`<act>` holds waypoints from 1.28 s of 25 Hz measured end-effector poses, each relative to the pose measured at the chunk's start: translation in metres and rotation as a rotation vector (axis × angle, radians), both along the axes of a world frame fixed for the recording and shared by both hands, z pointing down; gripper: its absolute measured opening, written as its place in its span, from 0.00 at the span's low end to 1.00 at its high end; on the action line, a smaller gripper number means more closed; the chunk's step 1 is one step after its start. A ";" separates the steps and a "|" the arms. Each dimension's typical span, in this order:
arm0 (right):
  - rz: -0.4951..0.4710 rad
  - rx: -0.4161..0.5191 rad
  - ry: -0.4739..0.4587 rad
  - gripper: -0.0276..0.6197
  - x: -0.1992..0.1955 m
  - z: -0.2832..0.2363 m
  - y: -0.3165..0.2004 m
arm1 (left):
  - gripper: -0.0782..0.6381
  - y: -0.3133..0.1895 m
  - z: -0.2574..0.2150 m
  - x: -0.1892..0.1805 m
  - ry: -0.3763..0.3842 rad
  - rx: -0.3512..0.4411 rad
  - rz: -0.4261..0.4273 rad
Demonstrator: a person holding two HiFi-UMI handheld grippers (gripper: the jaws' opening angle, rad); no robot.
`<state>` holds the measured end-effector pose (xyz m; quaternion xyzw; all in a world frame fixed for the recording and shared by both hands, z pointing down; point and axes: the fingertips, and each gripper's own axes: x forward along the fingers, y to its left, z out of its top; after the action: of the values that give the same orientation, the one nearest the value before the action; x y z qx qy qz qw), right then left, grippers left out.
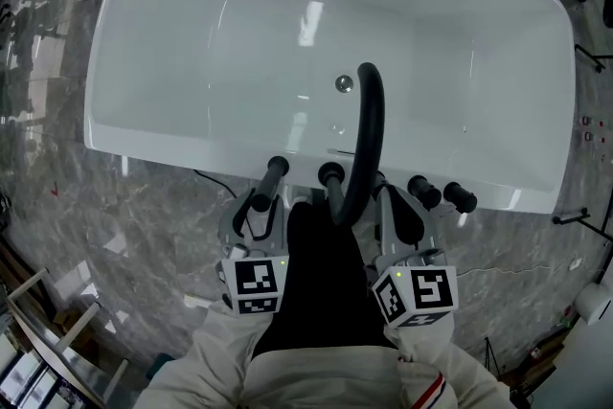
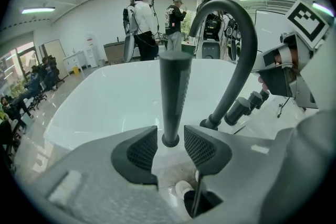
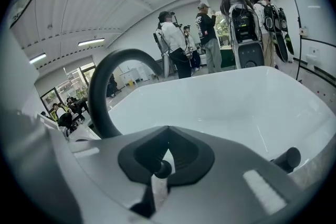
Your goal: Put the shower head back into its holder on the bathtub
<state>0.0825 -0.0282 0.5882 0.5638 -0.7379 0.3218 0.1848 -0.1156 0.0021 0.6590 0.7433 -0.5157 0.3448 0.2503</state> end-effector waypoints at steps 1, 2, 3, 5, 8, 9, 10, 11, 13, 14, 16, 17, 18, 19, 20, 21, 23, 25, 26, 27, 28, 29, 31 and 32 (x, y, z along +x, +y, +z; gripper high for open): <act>0.000 0.009 0.001 0.05 0.001 -0.006 -0.001 | 0.34 0.000 -0.006 -0.002 -0.002 0.007 -0.004; 0.000 0.015 0.001 0.05 0.002 -0.011 -0.002 | 0.34 0.000 -0.012 -0.003 -0.003 0.010 -0.009; 0.000 0.020 0.002 0.05 0.002 -0.017 -0.003 | 0.34 0.001 -0.019 -0.005 -0.002 0.010 -0.014; -0.005 0.028 0.002 0.05 0.003 -0.032 -0.005 | 0.34 0.004 -0.033 -0.008 0.004 0.001 -0.027; -0.018 0.057 -0.001 0.05 0.003 -0.056 -0.019 | 0.34 0.003 -0.060 -0.012 0.005 0.008 -0.049; -0.022 0.072 -0.003 0.05 0.003 -0.064 -0.025 | 0.34 -0.001 -0.070 -0.015 0.004 0.020 -0.057; -0.025 0.087 -0.006 0.05 0.002 -0.073 -0.031 | 0.34 -0.004 -0.081 -0.017 0.004 0.035 -0.064; -0.028 0.101 -0.009 0.05 0.002 -0.082 -0.035 | 0.34 -0.007 -0.094 -0.020 0.005 0.050 -0.071; -0.036 0.125 -0.012 0.05 0.001 -0.101 -0.042 | 0.34 -0.014 -0.119 -0.023 0.009 0.085 -0.083; -0.040 0.135 -0.013 0.05 0.002 -0.110 -0.044 | 0.34 -0.018 -0.132 -0.024 0.012 0.104 -0.088; -0.048 0.157 -0.014 0.05 0.002 -0.127 -0.049 | 0.34 -0.027 -0.156 -0.024 0.019 0.143 -0.096; -0.052 0.168 -0.015 0.05 0.002 -0.136 -0.051 | 0.34 -0.032 -0.167 -0.024 0.021 0.163 -0.099; -0.057 0.180 -0.016 0.05 0.002 -0.146 -0.053 | 0.34 -0.038 -0.179 -0.023 0.023 0.183 -0.099; -0.060 0.192 -0.017 0.05 0.002 -0.156 -0.055 | 0.34 -0.043 -0.191 -0.022 0.025 0.204 -0.099; -0.063 0.205 -0.019 0.05 0.002 -0.166 -0.056 | 0.34 -0.048 -0.203 -0.021 0.028 0.224 -0.097; -0.065 0.217 -0.021 0.05 0.002 -0.175 -0.058 | 0.34 -0.054 -0.214 -0.019 0.034 0.242 -0.096; -0.070 0.240 -0.027 0.05 0.001 -0.192 -0.064 | 0.34 -0.066 -0.233 -0.016 0.057 0.261 -0.103; -0.078 0.254 -0.032 0.05 -0.001 -0.204 -0.068 | 0.34 -0.074 -0.249 -0.014 0.077 0.274 -0.109; -0.083 0.260 -0.033 0.05 -0.003 -0.209 -0.069 | 0.33 -0.077 -0.257 -0.013 0.079 0.284 -0.109; -0.088 0.265 -0.035 0.05 -0.005 -0.214 -0.070 | 0.31 -0.079 -0.264 -0.013 0.079 0.297 -0.106; -0.095 0.272 -0.038 0.05 -0.008 -0.219 -0.071 | 0.27 -0.081 -0.271 -0.012 0.076 0.311 -0.100; -0.102 0.282 -0.040 0.05 -0.010 -0.224 -0.072 | 0.27 -0.083 -0.276 -0.012 0.073 0.325 -0.091; -0.115 0.304 -0.046 0.05 -0.013 -0.236 -0.076 | 0.27 -0.088 -0.288 -0.009 0.075 0.349 -0.078; -0.121 0.317 -0.049 0.05 -0.014 -0.243 -0.078 | 0.27 -0.090 -0.294 -0.007 0.077 0.361 -0.075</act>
<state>0.0688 -0.1065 0.3453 0.5326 -0.8161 0.2035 0.0947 -0.1224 -0.0881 0.3649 0.7690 -0.5866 0.2085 0.1452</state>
